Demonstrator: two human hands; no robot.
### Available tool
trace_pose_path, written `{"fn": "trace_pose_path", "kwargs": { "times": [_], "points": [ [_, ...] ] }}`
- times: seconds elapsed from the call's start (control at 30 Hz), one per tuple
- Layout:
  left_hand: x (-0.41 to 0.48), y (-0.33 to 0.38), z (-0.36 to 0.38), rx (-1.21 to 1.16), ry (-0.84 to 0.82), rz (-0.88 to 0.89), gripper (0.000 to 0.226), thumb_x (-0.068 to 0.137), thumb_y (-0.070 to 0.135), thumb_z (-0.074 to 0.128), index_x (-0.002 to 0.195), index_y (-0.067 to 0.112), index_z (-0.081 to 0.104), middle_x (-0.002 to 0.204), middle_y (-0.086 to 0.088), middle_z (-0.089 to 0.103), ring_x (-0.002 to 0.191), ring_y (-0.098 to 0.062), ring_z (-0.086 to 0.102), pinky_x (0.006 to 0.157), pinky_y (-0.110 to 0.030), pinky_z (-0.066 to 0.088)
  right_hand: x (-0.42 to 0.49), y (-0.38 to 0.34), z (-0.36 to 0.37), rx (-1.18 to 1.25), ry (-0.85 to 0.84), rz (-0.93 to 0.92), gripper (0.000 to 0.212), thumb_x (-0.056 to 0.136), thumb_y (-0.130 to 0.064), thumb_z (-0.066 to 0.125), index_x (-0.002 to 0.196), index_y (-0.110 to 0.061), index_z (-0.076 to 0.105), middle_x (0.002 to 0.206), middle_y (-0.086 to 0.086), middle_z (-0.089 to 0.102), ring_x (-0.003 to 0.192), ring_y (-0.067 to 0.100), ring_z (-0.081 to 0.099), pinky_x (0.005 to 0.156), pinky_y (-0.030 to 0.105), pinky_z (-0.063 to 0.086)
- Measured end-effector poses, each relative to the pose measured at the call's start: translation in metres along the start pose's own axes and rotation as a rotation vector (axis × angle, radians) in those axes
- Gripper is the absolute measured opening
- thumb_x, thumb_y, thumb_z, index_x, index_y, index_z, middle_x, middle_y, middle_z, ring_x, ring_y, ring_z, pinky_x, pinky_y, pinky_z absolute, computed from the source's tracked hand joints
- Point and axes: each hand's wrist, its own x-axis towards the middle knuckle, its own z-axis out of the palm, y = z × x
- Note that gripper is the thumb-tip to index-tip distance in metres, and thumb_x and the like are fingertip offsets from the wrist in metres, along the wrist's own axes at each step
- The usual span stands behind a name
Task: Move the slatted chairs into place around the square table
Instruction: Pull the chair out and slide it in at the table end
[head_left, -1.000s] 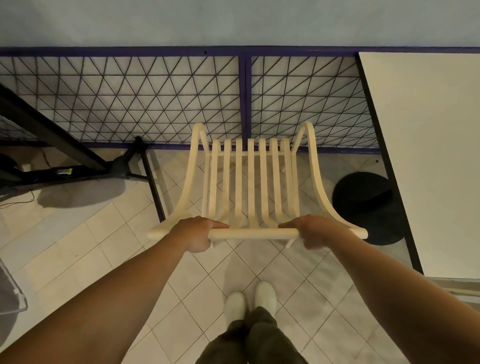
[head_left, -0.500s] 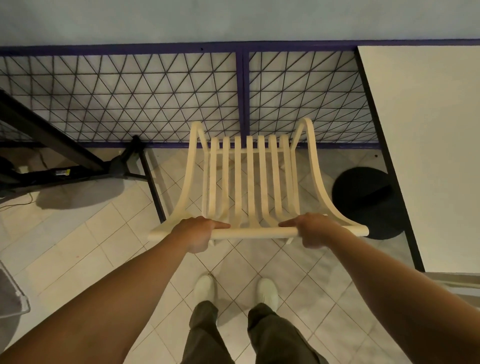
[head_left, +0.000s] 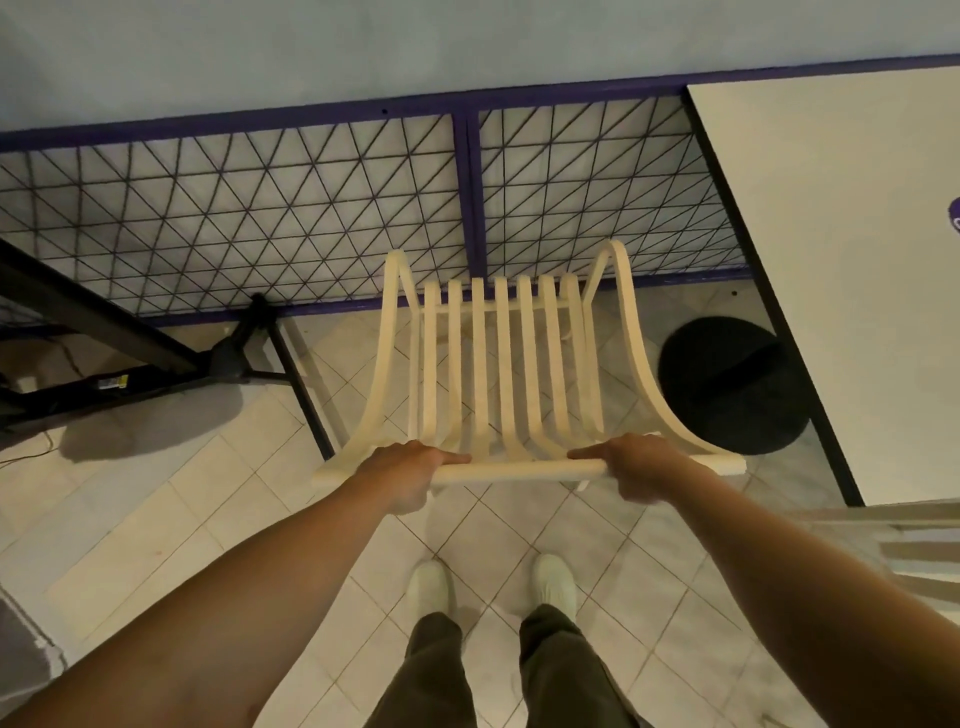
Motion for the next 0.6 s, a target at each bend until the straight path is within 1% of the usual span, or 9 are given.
{"fn": "trace_pose_path", "kwargs": {
  "times": [0.1, 0.2, 0.27, 0.4, 0.43, 0.53, 0.57, 0.6],
  "points": [
    [0.002, -0.013, -0.007, 0.04, -0.009, 0.013, 0.084, 0.095, -0.001, 0.047, 0.147, 0.063, 0.029, 0.095, 0.007, 0.044, 0.071, -0.015, 0.047, 0.064, -0.031, 0.041, -0.003, -0.011, 0.013, 0.072, 0.018, 0.03, 0.071, 0.091, -0.008, 0.062, 0.143, -0.051, 0.04, 0.12, -0.005, 0.062, 0.098, 0.016, 0.061, 0.089, 0.032, 0.052],
    [0.005, -0.024, -0.016, 0.089, -0.036, 0.047, 0.085, 0.095, -0.001, 0.046, 0.147, 0.063, 0.028, 0.098, 0.006, 0.045, 0.07, -0.015, 0.047, 0.064, -0.031, 0.039, -0.007, -0.023, 0.023, 0.143, 0.062, 0.072, 0.068, 0.091, -0.009, 0.062, 0.141, -0.05, 0.043, 0.121, -0.005, 0.062, 0.1, 0.016, 0.061, 0.091, 0.034, 0.053],
    [0.006, -0.031, -0.021, 0.118, -0.046, 0.072, 0.084, 0.095, -0.001, 0.047, 0.147, 0.063, 0.029, 0.099, 0.005, 0.046, 0.074, -0.017, 0.05, 0.066, -0.032, 0.041, -0.01, -0.032, 0.032, 0.156, 0.079, 0.086, 0.069, 0.09, -0.01, 0.063, 0.142, -0.051, 0.042, 0.122, -0.005, 0.06, 0.102, 0.016, 0.06, 0.091, 0.035, 0.053],
    [0.009, -0.049, -0.032, 0.177, -0.08, 0.125, 0.085, 0.094, -0.001, 0.056, 0.147, 0.06, 0.03, 0.114, 0.0, 0.053, 0.087, -0.021, 0.056, 0.072, -0.033, 0.048, -0.011, -0.053, 0.041, 0.188, 0.088, 0.141, 0.071, 0.09, -0.011, 0.063, 0.143, -0.051, 0.04, 0.121, -0.005, 0.059, 0.097, 0.016, 0.06, 0.089, 0.036, 0.055],
    [0.009, -0.053, -0.036, 0.191, -0.086, 0.139, 0.086, 0.093, -0.001, 0.058, 0.147, 0.06, 0.03, 0.113, -0.001, 0.053, 0.087, -0.021, 0.057, 0.071, -0.033, 0.049, -0.011, -0.059, 0.041, 0.194, 0.086, 0.15, 0.071, 0.09, -0.01, 0.063, 0.144, -0.05, 0.039, 0.12, -0.005, 0.059, 0.096, 0.016, 0.06, 0.089, 0.036, 0.055],
    [0.012, -0.064, -0.042, 0.181, -0.092, 0.158, 0.086, 0.091, 0.0, 0.062, 0.145, 0.061, 0.034, 0.11, 0.002, 0.051, 0.081, -0.019, 0.056, 0.063, -0.027, 0.049, -0.012, -0.074, 0.045, 0.215, 0.088, 0.17, 0.07, 0.091, -0.01, 0.062, 0.144, -0.049, 0.04, 0.118, -0.005, 0.06, 0.095, 0.016, 0.06, 0.089, 0.037, 0.055],
    [0.014, -0.069, -0.043, 0.186, -0.093, 0.169, 0.086, 0.09, 0.001, 0.064, 0.144, 0.061, 0.035, 0.114, 0.002, 0.053, 0.083, -0.018, 0.056, 0.064, -0.027, 0.049, -0.012, -0.079, 0.046, 0.222, 0.087, 0.176, 0.07, 0.091, -0.01, 0.062, 0.144, -0.048, 0.04, 0.117, -0.006, 0.06, 0.094, 0.016, 0.06, 0.088, 0.037, 0.055],
    [0.017, -0.074, -0.045, 0.203, -0.09, 0.184, 0.086, 0.09, 0.002, 0.066, 0.143, 0.062, 0.035, 0.118, 0.002, 0.055, 0.087, -0.019, 0.058, 0.069, -0.029, 0.05, -0.012, -0.083, 0.048, 0.23, 0.084, 0.182, 0.07, 0.09, -0.01, 0.062, 0.145, -0.048, 0.04, 0.116, -0.006, 0.06, 0.094, 0.015, 0.06, 0.089, 0.037, 0.055]
  ]
}}
